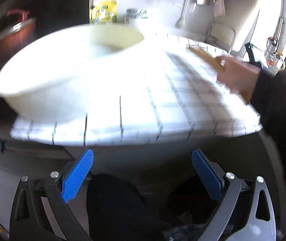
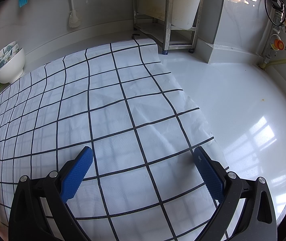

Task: Organize utensils

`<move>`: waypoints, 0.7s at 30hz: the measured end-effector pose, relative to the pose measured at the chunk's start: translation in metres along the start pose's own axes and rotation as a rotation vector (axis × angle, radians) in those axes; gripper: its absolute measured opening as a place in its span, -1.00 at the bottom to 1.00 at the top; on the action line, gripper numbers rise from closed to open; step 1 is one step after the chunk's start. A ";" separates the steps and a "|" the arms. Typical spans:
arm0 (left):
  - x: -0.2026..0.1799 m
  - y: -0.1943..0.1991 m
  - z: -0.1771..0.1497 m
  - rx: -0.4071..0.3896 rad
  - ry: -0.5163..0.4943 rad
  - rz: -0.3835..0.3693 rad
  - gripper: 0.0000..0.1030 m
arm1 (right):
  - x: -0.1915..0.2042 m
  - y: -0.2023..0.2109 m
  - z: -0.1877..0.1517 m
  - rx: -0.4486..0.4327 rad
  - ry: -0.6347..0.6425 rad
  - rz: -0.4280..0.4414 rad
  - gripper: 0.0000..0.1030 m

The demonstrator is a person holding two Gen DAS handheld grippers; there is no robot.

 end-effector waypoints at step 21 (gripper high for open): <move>-0.039 -0.007 0.112 -0.073 0.037 0.187 0.88 | 0.000 0.000 0.000 0.000 0.000 0.000 0.84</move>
Point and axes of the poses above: each gripper's, at about its wrist camera, not at the fingertips, and y roughly against the way its jaws point, x to its left, z to its top, the point moved 8 cm from there along -y, roughly the way its jaws point, and after that the axes turned 13 degrees about -z, right-handed, at the moved point
